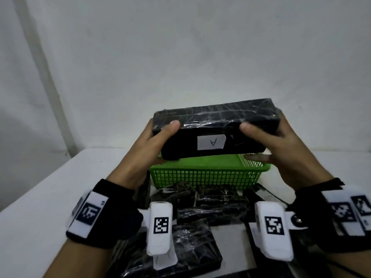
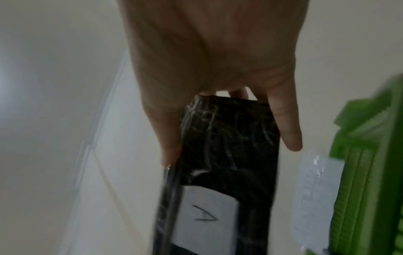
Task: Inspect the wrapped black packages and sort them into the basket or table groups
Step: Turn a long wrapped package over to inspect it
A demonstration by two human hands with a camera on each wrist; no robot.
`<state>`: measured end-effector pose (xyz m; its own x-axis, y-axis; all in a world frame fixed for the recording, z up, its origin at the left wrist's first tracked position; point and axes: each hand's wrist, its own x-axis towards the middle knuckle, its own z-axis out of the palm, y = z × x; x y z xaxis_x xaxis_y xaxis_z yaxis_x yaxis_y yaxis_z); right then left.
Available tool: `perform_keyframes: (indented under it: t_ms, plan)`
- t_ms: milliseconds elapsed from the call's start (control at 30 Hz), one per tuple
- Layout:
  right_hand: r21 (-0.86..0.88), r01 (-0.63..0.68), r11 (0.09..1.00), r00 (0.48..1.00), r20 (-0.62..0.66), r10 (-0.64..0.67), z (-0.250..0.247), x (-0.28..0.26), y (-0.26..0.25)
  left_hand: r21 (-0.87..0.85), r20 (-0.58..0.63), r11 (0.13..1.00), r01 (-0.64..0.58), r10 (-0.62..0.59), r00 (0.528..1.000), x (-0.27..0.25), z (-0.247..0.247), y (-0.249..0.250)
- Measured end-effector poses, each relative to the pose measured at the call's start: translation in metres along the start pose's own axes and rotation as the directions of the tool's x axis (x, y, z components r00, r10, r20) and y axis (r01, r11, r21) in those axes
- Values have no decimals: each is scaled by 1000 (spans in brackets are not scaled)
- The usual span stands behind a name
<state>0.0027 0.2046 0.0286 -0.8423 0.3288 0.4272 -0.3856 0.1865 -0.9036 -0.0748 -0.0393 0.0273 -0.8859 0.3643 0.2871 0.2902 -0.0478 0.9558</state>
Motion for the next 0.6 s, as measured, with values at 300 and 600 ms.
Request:
perform_keyframes:
  t_ms: [300, 600]
  plan:
    - [211, 73, 975, 996, -69, -59, -3, 1, -2, 16, -38, 994, -107, 108, 993, -1, 20, -9]
    - [172, 188, 967, 976, -146, -164, 16, -3, 7, 57, -128, 989, -137, 144, 981, 1, 13, -6]
